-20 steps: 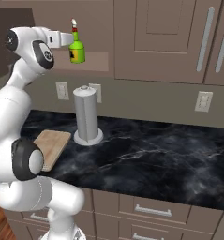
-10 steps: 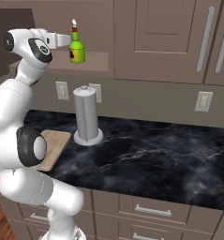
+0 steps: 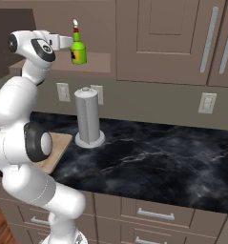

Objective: Grab the spray bottle from the cabinet, then place it next to the cutting board for sanitizing. Then grab the dish brush from the countertop next to the sink and place it next to the cutting board.

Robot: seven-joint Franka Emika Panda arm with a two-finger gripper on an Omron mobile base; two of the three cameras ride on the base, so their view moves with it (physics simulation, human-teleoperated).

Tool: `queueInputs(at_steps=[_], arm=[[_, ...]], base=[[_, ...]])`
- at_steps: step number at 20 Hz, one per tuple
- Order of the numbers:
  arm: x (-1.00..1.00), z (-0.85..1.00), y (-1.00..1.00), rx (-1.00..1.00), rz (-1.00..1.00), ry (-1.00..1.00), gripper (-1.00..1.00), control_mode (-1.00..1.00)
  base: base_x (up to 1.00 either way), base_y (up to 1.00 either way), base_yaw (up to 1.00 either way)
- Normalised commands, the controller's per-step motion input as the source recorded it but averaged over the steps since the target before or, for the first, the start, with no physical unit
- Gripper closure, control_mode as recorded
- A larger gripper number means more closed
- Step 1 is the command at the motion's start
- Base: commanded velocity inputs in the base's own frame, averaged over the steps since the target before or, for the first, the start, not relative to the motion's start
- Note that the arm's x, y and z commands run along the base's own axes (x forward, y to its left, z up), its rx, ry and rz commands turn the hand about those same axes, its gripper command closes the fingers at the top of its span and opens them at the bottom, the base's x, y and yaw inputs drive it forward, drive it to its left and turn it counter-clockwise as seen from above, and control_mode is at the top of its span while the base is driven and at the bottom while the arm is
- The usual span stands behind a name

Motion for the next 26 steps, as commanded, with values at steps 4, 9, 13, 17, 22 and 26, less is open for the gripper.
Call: queueInputs(at_steps=[4,9,13,17,22,26], arm=[[0.04,0.0,0.0,0.0,0.0,0.0,-1.0,-1.0],[0.1,0.0,-0.08,0.01,0.0,0.0,-1.0,-1.0],[0.03,0.0,-0.34,0.05,0.0,0.0,-1.0,-1.0],[0.06,0.0,-0.18,0.03,0.0,0.0,-1.0,-1.0],[0.16,0.0,0.11,0.0,0.0,0.0,-1.0,-1.0],[0.16,0.0,0.0,0.0,0.0,0.0,-1.0,-1.0]], base=[[0.0,0.0,0.0],[0.0,0.0,0.0],[0.0,0.0,0.0],[0.0,0.0,0.0],[0.0,0.0,0.0],[0.0,0.0,0.0]])
